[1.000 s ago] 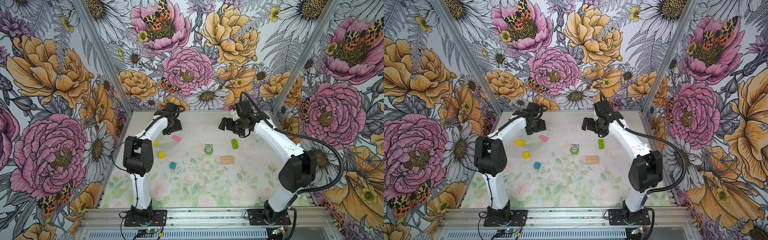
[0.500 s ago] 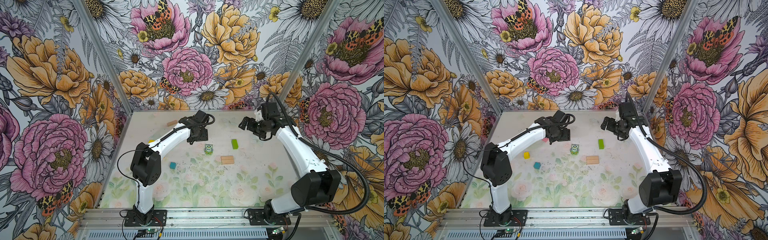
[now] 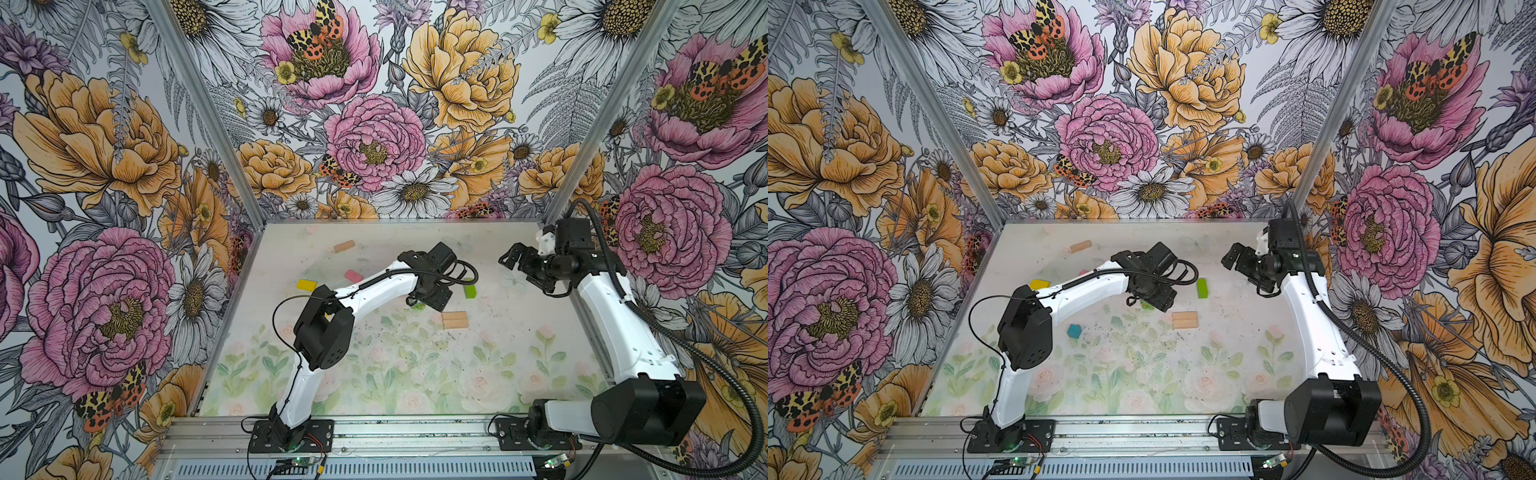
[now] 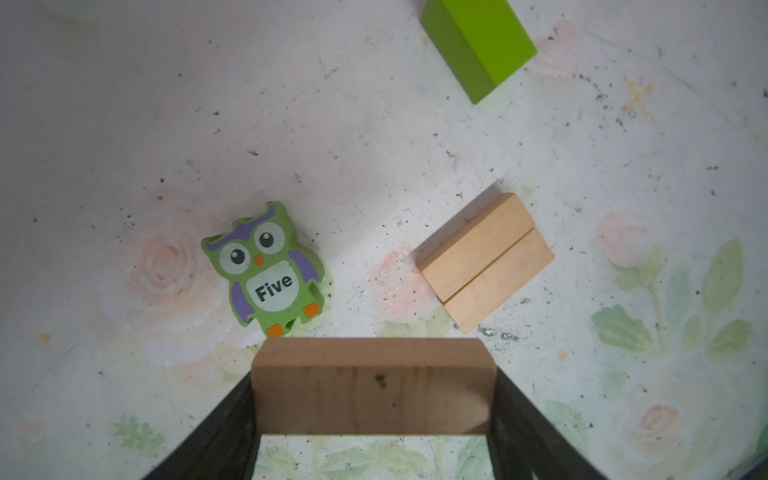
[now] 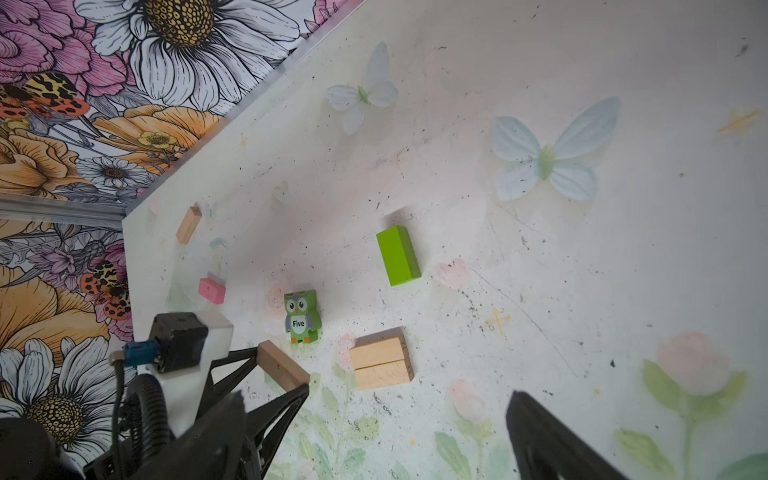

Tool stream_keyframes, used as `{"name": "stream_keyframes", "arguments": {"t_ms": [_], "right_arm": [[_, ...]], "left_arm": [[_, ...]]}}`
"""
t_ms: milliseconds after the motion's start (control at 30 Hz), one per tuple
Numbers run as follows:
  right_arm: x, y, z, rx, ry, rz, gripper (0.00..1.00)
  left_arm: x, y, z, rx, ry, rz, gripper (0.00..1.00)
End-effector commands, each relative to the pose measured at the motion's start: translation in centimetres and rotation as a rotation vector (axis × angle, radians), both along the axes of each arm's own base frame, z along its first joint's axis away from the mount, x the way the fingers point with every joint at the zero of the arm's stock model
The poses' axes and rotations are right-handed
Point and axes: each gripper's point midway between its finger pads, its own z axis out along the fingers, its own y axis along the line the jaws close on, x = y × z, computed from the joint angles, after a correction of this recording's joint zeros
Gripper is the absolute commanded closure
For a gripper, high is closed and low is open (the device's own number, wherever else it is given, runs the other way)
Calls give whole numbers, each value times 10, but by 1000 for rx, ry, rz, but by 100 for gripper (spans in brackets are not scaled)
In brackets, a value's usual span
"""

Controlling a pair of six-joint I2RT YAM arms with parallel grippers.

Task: Build the wood block tower
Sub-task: 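Carry the wood bar over the stack with the left gripper while the right arm withdraws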

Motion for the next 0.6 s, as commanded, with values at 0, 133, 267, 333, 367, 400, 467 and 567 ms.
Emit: {"name": "stream_keyframes", "arguments": {"t_ms": [0,133,267,333,367,400,467,567], "right_arm": [[-9,4,8,28,-20,19,0],[-15,2,11,70,-23,3,0],[-22,-6,16,112,-28,-25,0],[-25,-10,17,123,-29,-39,0],[-27,-11,18,131,-30,-44,0],[-28,-11,18,135,-29,-48,0],[-30,-10,18,145,-28,-53,0],[-34,-12,17,145,-29,-63,0]], "left_arm": [[0,-21,14,-80,-63,-180,37],[-12,-34,8,-60,-94,-335,39],[-19,-46,0,-81,-73,-423,39],[-22,-53,-1,-96,-68,-459,39],[-26,-56,-2,-97,-66,-478,39],[-30,-61,-3,-98,-69,-502,39],[-35,-64,-8,-85,-71,-532,39],[-39,-67,-17,-68,-70,-565,39]]}}
